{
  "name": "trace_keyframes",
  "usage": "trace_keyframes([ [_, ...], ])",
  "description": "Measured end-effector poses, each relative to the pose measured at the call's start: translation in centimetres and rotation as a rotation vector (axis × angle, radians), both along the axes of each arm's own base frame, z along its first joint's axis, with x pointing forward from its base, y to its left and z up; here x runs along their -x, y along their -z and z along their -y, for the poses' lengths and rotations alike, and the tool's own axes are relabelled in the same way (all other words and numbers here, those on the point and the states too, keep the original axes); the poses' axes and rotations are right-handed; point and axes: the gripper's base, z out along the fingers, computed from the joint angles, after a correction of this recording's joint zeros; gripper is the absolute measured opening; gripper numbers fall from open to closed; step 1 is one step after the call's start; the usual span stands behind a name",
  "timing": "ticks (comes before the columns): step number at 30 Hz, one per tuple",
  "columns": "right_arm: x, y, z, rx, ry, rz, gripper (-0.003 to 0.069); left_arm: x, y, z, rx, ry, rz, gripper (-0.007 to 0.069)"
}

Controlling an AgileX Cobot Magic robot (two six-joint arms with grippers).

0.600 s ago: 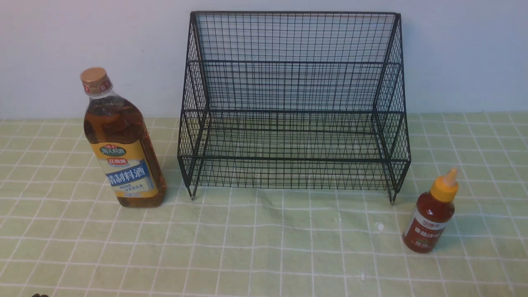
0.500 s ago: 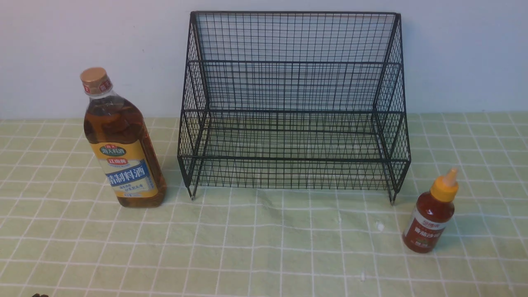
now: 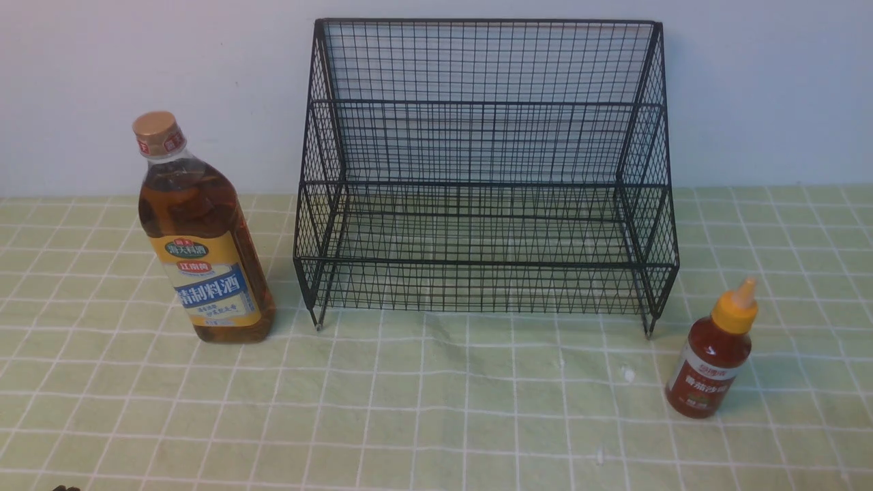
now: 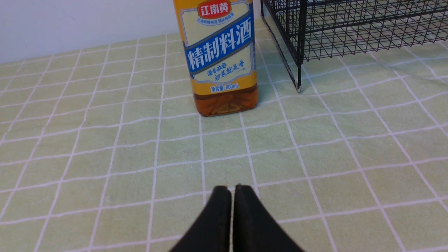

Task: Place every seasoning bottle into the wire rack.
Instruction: Use the right arm to grab the condiment bottle closest to it

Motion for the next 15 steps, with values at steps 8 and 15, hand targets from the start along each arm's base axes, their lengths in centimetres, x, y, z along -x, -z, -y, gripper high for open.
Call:
trace_keyframes([
  [8, 0.00, 0.00, 0.01, 0.008, -0.001, 0.000, -0.0014, 0.00, 0.00, 0.00, 0.000, 0.000, 0.000, -0.0006],
  [15, -0.15, -0.68, -0.14, -0.050, -0.007, 0.090, -0.0014, 0.00, 0.00, 0.00, 0.000, 0.000, 0.000, -0.0006],
])
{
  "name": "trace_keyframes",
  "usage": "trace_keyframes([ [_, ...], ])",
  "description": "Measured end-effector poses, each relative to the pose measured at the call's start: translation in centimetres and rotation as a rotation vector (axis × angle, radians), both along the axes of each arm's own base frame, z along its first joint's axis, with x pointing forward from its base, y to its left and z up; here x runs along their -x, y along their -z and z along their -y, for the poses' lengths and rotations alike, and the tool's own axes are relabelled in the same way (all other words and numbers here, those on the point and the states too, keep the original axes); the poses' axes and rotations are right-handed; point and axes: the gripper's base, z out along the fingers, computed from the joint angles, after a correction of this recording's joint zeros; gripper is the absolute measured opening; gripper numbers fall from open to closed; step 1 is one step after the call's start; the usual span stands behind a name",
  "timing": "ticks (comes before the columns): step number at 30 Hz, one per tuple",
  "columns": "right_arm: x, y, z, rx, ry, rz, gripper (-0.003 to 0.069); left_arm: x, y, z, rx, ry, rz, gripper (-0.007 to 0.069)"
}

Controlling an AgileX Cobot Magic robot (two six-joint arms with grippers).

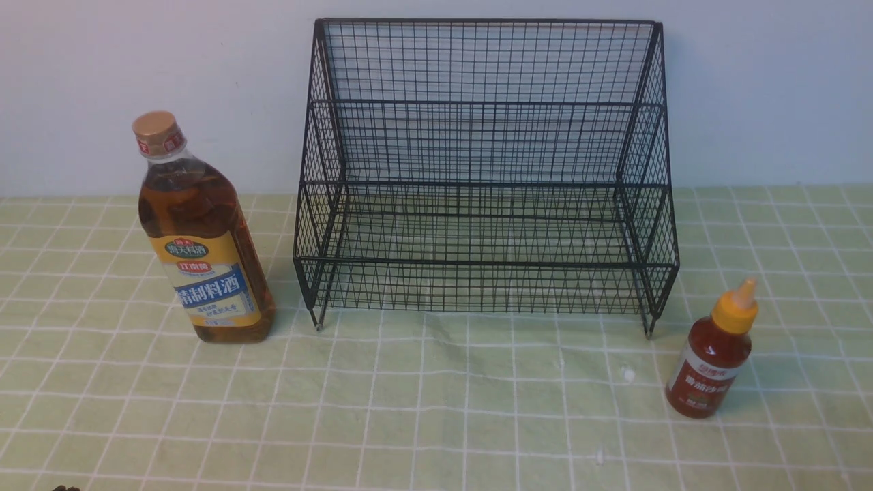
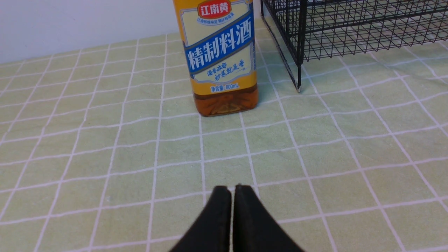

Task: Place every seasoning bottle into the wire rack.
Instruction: Use the right arm to grab the condiment bottle closest to it

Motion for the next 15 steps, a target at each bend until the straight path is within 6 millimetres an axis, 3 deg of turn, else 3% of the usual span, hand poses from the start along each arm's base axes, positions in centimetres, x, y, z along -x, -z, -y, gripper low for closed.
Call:
trace_keyframes([
  [8, 0.1, -2.5, 0.2, -0.400, 0.013, 0.258, -0.0014, 0.0, 0.0, 0.0, 0.000, 0.000, 0.000, -0.0006],
  [15, 0.2, -3.1, 0.5, -0.470, 0.026, 0.335, -0.0014, 0.0, 0.0, 0.0, 0.000, 0.000, 0.000, -0.0006],
])
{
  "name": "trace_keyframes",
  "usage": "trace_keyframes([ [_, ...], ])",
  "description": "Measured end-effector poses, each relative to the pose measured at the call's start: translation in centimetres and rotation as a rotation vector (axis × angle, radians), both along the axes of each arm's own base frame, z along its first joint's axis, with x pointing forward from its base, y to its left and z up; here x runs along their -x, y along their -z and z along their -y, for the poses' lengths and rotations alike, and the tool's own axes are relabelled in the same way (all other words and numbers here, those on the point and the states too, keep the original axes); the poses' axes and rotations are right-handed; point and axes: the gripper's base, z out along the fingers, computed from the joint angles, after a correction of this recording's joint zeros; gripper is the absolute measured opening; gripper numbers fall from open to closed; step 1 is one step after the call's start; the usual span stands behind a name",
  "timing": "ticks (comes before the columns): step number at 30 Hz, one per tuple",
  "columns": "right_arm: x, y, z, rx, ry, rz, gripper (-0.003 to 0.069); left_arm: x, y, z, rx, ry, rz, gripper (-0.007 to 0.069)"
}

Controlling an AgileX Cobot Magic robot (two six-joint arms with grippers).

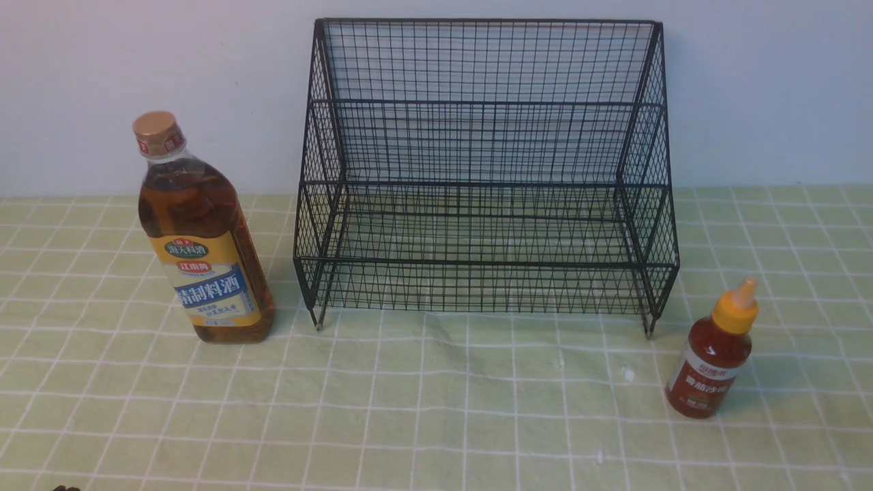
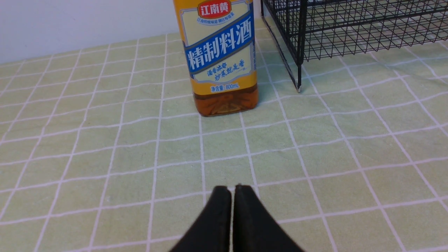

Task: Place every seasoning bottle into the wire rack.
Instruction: Use the right arm to grab the condiment bottle closest to it

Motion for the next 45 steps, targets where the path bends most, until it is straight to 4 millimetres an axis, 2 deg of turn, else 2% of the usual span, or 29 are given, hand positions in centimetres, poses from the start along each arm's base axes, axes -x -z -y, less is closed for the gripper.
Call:
trace_keyframes([
  [4, 0.2, -1.0, 0.0, -0.083, -0.019, 0.022, -0.0014, 0.0, 0.0, 0.0, 0.000, 0.000, 0.000, -0.0006],
  [6, 0.6, -3.2, -0.4, -0.063, -0.066, -0.018, -0.0014, 0.0, 0.0, 0.0, 0.000, 0.000, 0.000, -0.0006],
  [7, 0.7, -3.6, -0.4, -0.056, -0.065, -0.009, -0.0014, 0.0, 0.0, 0.0, 0.000, 0.000, 0.000, -0.0006],
  [8, 0.7, -5.8, -0.8, 0.015, -0.092, -0.088, -0.0014, 0.0, 0.0, 0.0, 0.000, 0.000, 0.000, -0.0006],
  [11, 0.1, -9.5, -1.4, 0.137, -0.141, -0.269, -0.0014, 0.0, 0.0, 0.0, 0.000, 0.000, 0.000, -0.0006],
  [13, -1.0, -11.4, -1.8, 0.198, -0.189, -0.427, -0.0014, 0.0, 0.0, 0.0, 0.000, 0.000, 0.000, -0.0006],
  [16, -3.8, -13.7, -2.3, 0.289, -0.274, -0.672, -0.0012, 0.0, 0.0, 0.0, 0.000, 0.000, 0.000, -0.0006],
  [17, -4.0, -13.7, -2.4, 0.297, -0.284, -0.702, -0.0010, 0.0, 0.0, 0.0, 0.000, 0.000, 0.000, -0.0006],
  [18, -5.8, -14.4, -2.6, 0.339, -0.323, -0.803, 0.0001, 0.0, 0.0, 0.0, 0.000, 0.000, 0.000, -0.0006],
  [19, -6.0, -14.4, -2.6, 0.344, -0.332, -0.825, 0.0006, 0.0, 0.0, 0.0, 0.000, 0.000, 0.000, -0.0006],
  [21, -9.2, -14.9, -2.9, 0.397, -0.392, -0.945, 0.0055, 0.0, 0.0, 0.0, 0.000, 0.000, 0.000, -0.0006],
  [25, -13.1, -14.6, -3.5, 0.464, -0.488, -1.009, 0.0153, 0.0, 0.0, 0.0, 0.000, 0.000, 0.000, -0.0006],
  [31, -16.6, -13.1, -3.8, 0.524, -0.524, -1.019, 0.0295, 0.0, 0.0, 0.0, 0.000, 0.000, 0.000, -0.0006],
  [35, -18.6, -11.9, -3.8, 0.559, -0.523, -1.018, 0.0363, 0.0, 0.0, 0.0, 0.000, 0.000, 0.000, -0.0006],
  [39, -20.8, -9.5, -3.8, 0.568, -0.543, -1.079, 0.0428, 0.0, 0.0, 0.0, 0.000, 0.000, 0.000, -0.0006],
  [40, -20.9, -9.4, -3.8, 0.567, -0.545, -1.083, 0.0430, 0.0, 0.0, 0.0, 0.000, 0.000, 0.000, -0.0006],
  [43, -22.5, -7.0, -4.0, 0.548, -0.579, -1.163, 0.0459, 0.0, 0.0, 0.0, 0.000, 0.000, 0.000, -0.0006],
  [45, -23.0, -6.2, -4.1, 0.527, -0.595, -1.190, 0.0462, 0.0, 0.0, 0.0, 0.000, 0.000, 0.000, -0.0006],
])
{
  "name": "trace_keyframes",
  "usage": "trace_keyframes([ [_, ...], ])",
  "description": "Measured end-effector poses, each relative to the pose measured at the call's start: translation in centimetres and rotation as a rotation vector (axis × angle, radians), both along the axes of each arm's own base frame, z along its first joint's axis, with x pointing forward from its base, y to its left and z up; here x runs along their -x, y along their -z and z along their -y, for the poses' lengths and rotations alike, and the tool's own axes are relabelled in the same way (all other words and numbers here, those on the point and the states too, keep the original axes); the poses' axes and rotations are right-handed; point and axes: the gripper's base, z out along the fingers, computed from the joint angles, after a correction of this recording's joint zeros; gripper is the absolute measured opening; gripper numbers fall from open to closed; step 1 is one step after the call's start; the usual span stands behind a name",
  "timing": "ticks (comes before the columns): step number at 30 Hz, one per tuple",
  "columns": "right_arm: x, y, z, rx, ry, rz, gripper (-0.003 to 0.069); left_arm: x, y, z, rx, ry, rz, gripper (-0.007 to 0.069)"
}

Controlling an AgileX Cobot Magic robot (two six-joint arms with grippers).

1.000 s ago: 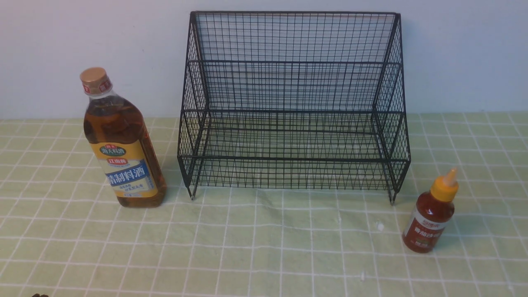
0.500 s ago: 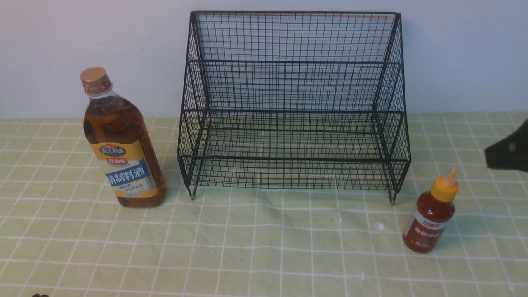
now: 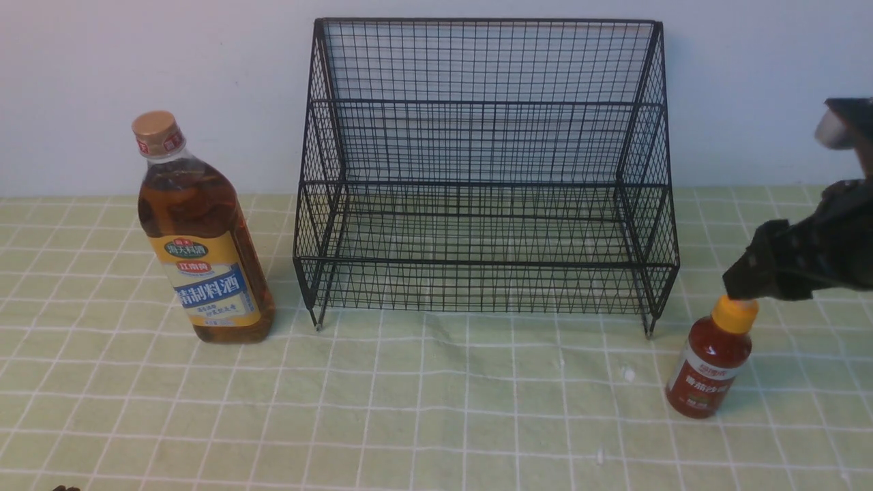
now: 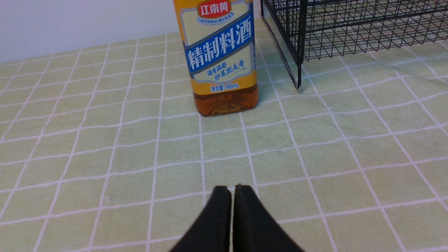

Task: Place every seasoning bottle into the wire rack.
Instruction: Use the right arm to grab the condiment bottle closest to it

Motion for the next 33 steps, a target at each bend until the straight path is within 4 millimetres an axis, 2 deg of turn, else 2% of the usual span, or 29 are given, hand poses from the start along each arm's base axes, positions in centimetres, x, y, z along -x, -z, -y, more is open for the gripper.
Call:
trace_keyframes([
  [19, -2.0, 3.5, -0.3, 0.032, -0.013, -0.083, 0.0454, 0.0, 0.0, 0.0, 0.000, 0.000, 0.000, -0.0006],
  [21, -1.9, 3.5, -0.9, 0.044, -0.036, -0.076, 0.0395, 0.0, 0.0, 0.0, 0.000, 0.000, 0.000, -0.0006],
  [22, -1.9, 3.5, -1.0, 0.044, -0.040, -0.076, 0.0388, 0.0, 0.0, 0.0, 0.000, 0.000, 0.000, -0.0006],
  [23, -1.8, 3.5, -1.3, 0.047, -0.050, -0.075, 0.0310, 0.0, 0.0, 0.0, 0.000, 0.000, 0.000, -0.0006],
  [25, -1.8, 3.5, -1.3, 0.049, -0.053, -0.075, 0.0297, 0.0, 0.0, 0.0, 0.000, 0.000, 0.000, -0.0006],
  [28, -1.4, 2.8, -1.4, 0.056, -0.078, -0.101, 0.0303, 0.0, 0.0, 0.0, 0.000, 0.000, 0.000, -0.0006],
  [30, -1.0, 1.4, -1.4, 0.057, -0.100, -0.110, 0.0303, 0.0, 0.0, 0.0, 0.000, 0.000, 0.000, -0.0006],
  [32, -0.3, -0.7, -1.5, 0.051, -0.119, -0.096, 0.0303, 0.0, 0.0, 0.0, 0.000, 0.000, 0.000, -0.0006],
  [33, 0.3, -2.7, -1.5, 0.041, -0.129, -0.059, 0.0303, 0.0, 0.0, 0.0, 0.000, 0.000, 0.000, -0.0006],
])
